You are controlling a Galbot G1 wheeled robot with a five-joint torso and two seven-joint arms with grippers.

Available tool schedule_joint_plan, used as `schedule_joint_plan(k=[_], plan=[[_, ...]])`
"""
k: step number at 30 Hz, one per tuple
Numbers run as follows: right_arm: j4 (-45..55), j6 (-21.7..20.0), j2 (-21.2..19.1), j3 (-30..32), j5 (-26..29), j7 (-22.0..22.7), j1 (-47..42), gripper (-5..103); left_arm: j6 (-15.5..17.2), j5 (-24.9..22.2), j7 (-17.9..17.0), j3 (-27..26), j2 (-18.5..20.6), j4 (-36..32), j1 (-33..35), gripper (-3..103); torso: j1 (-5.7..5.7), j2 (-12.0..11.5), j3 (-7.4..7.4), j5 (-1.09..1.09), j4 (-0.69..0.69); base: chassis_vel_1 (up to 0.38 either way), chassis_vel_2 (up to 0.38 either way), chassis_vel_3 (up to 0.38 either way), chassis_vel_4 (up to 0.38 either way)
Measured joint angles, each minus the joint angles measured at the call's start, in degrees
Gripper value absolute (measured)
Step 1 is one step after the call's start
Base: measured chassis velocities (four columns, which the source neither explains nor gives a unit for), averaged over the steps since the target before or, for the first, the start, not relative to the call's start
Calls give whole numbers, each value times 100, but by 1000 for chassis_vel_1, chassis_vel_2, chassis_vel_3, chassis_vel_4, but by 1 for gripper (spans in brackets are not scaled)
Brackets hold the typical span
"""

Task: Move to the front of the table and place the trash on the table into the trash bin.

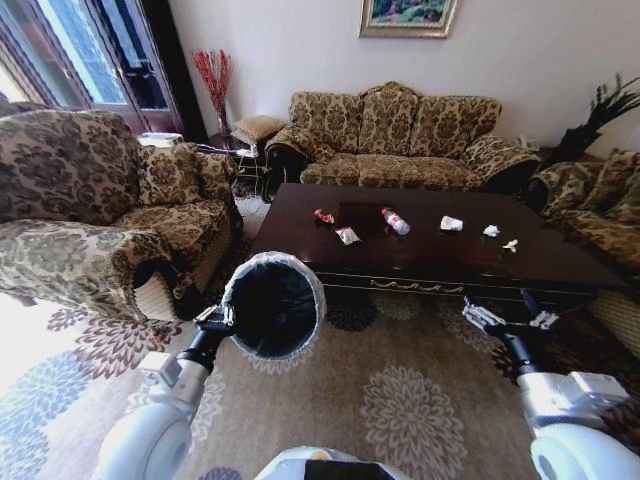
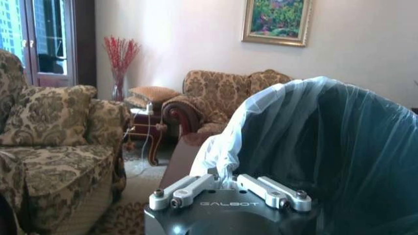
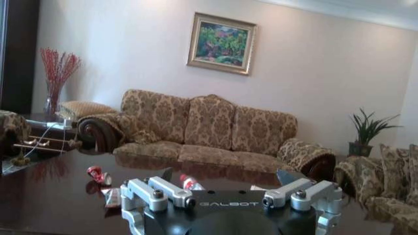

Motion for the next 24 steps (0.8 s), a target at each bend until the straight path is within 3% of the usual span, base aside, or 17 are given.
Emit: schedule_joint_plan(k=[24], plan=[[36, 79, 114, 109, -25, -24, -15, 100, -54, 18, 62, -2, -8, 16, -4, 0, 279, 633, 355, 0, 0, 0, 0, 0, 0]])
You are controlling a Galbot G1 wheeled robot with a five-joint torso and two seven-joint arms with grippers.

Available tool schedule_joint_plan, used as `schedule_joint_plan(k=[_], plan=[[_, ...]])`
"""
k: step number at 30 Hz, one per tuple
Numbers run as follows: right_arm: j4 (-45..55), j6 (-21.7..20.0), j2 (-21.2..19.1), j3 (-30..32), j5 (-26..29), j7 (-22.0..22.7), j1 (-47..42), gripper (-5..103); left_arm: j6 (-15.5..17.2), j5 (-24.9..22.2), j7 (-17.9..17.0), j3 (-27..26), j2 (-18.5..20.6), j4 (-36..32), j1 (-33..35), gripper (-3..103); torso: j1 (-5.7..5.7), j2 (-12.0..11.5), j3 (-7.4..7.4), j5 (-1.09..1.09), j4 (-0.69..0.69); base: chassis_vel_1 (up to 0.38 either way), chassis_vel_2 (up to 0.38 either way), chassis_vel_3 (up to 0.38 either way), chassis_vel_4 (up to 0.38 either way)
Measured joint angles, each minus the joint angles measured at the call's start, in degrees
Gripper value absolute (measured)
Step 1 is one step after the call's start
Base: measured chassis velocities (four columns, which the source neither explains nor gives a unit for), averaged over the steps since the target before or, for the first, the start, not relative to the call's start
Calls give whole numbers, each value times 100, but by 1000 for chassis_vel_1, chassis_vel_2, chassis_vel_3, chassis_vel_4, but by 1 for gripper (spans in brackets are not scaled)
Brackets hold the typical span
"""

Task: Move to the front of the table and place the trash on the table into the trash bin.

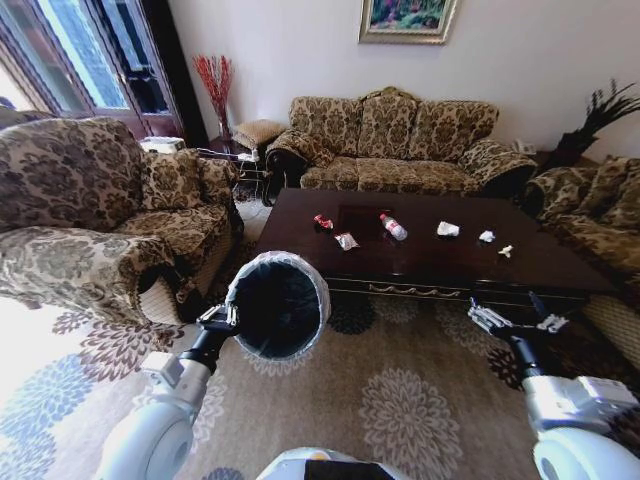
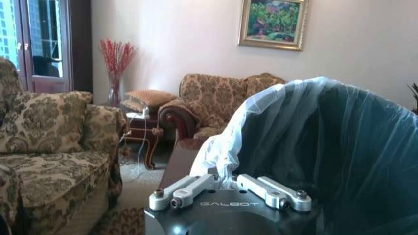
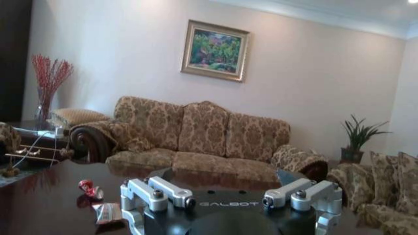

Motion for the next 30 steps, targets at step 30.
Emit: schedule_joint_plan(k=[30], plan=[[-18, 2, 7, -117, -134, -39, -51, 100, -119, 127, -49, 32, -50, 58, 23, 0, 317, 720, 401, 0, 1, -9, -8, -7, -8]])
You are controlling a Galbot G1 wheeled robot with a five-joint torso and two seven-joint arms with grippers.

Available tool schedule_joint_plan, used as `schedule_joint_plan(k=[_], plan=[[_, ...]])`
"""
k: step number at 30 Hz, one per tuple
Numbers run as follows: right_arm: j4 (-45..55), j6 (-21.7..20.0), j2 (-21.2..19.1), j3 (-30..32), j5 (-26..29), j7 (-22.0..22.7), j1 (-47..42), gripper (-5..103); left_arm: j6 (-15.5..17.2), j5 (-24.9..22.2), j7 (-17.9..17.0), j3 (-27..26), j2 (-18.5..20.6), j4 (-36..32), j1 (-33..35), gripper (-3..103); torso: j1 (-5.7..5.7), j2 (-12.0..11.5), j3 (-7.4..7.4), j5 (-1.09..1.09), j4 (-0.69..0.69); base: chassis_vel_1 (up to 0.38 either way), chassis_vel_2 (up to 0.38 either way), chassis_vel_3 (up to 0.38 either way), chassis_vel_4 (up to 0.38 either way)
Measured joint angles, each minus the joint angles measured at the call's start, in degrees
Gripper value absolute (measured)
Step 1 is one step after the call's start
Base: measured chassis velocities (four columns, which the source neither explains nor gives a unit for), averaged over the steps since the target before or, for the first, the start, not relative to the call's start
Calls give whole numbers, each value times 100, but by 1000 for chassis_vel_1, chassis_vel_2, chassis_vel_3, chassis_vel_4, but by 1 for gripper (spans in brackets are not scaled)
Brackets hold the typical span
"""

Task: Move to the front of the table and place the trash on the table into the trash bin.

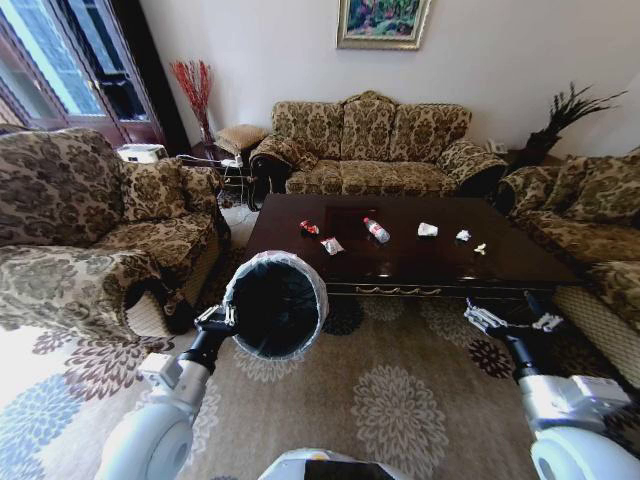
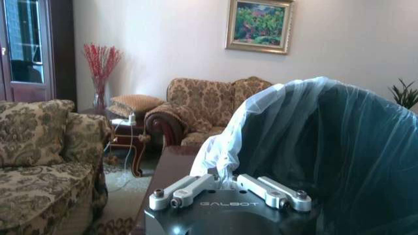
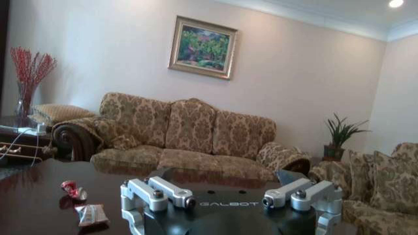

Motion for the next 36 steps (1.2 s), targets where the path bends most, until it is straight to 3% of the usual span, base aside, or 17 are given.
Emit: schedule_joint_plan(k=[15, 36], plan=[[-81, 82, 95, -68, -71, -57, 18, 100, -63, 89, -24, 22, -39, -39, 11, 0, 173, 387, 215, 0, 0, 0, 0, 0, 0], [-73, 205, 382, -159, -254, -208, -68, 100, -57, 499, -195, -9, -38, 53, 11, 0, 160, 361, 200, 0, -1, 0, 0, 0, 0]])
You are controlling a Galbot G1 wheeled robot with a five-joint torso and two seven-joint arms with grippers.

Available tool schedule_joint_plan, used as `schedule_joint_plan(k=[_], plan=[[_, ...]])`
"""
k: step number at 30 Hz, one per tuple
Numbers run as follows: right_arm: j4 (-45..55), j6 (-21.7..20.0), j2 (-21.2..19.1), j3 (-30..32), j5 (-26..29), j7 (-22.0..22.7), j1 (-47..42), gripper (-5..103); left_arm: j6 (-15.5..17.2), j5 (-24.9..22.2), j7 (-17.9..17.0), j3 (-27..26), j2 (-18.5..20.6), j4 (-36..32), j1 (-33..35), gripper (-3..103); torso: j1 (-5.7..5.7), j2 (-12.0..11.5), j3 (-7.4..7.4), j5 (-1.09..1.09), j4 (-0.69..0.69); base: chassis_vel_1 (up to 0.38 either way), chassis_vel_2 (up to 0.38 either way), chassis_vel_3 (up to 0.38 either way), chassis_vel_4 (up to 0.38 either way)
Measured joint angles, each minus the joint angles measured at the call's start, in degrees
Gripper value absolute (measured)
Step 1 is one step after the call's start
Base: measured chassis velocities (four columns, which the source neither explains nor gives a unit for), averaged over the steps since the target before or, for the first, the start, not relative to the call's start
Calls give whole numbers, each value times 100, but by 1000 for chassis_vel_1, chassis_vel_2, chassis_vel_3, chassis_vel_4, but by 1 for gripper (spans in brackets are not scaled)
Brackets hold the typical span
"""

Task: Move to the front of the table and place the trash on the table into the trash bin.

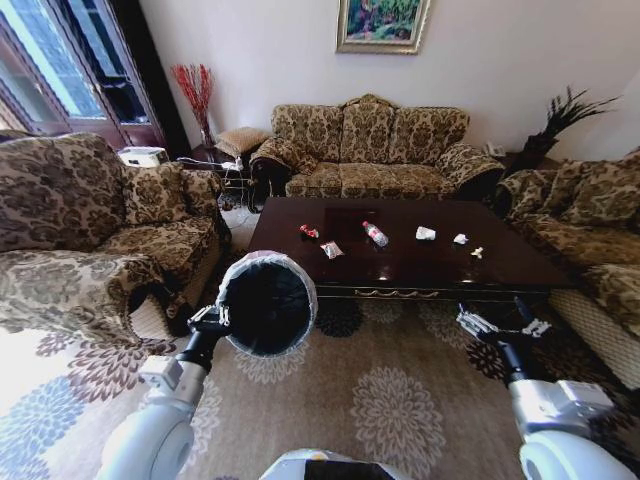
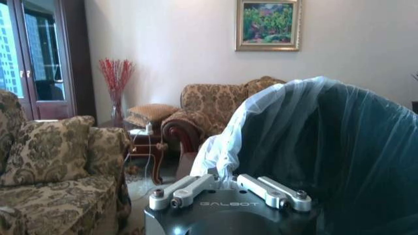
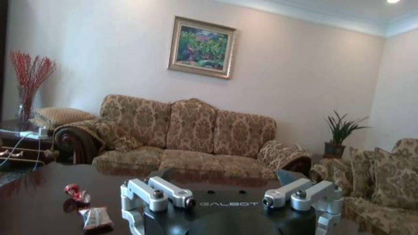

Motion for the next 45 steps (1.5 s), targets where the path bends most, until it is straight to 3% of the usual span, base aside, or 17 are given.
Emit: schedule_joint_plan(k=[45], plan=[[-169, 180, 167, -14, -84, -164, -54, 100, -81, -20, -15, 51, -52, 146, -76, 0, -14, -38, -19, 0, -1, -117, 117, 113, -115]])
